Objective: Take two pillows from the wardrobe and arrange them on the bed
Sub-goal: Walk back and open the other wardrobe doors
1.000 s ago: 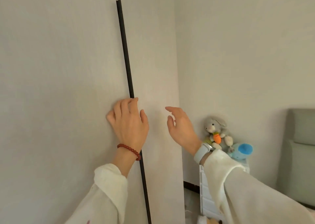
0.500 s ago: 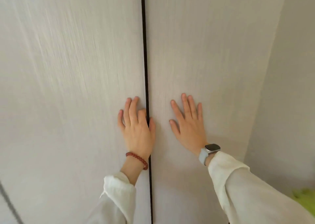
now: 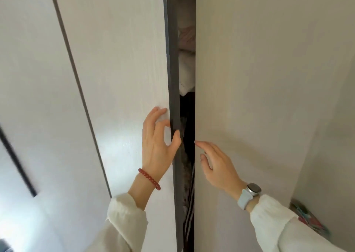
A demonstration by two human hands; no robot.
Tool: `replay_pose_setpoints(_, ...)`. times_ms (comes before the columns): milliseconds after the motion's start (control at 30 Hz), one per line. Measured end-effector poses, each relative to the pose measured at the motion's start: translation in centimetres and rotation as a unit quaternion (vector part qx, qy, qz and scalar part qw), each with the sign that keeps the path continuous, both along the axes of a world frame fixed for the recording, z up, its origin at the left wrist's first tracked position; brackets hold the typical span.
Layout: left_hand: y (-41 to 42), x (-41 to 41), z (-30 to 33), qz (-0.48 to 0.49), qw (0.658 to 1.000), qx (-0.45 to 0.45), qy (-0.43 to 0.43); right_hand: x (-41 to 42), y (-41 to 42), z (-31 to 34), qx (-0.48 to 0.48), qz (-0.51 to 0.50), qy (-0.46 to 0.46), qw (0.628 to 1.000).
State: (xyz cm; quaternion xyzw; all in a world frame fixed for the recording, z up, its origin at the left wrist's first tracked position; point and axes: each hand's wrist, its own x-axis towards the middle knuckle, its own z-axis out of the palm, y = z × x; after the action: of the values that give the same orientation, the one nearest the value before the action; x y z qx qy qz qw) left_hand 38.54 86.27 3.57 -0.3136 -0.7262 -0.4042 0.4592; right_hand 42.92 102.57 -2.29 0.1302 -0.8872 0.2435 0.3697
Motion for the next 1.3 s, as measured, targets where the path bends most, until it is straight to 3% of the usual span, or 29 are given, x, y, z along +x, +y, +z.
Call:
replay_pose_setpoints(200,-8.8,5.2,-1.1,0.036,0.999,0.036,-0.008,2.8,-8.3,-1.8,0.116,0.178,0.026,0.977)
replay_pose_setpoints(433,-19.2,8.8,-2.0,0.207,0.978,0.009,-0.020,2.3,-18.6,-2.4,0.154,0.312,0.041,0.937)
replay_pose_setpoints(700,-25.9,9.1,-3.3,0.296,0.944,0.116,-0.092,1.0,-25.4,-2.1,0.124,0.318,0.006,0.940)
replay_pose_setpoints(867,-26.2,9.2,-6.0,0.417,0.906,0.041,-0.062,-0.4,-24.1,-2.5,0.131,0.273,0.009,0.953)
replay_pose_setpoints(1067,-19.8,6.6,-8.0,0.298,0.947,-0.056,-0.102,-2.2,-17.2,-1.9,0.133,0.175,0.020,0.975)
replay_pose_setpoints(1300,-9.9,-2.2,-2.4,0.151,0.979,-0.088,-0.102,-4.1,-6.0,3.3,0.120,0.003,0.047,0.992)
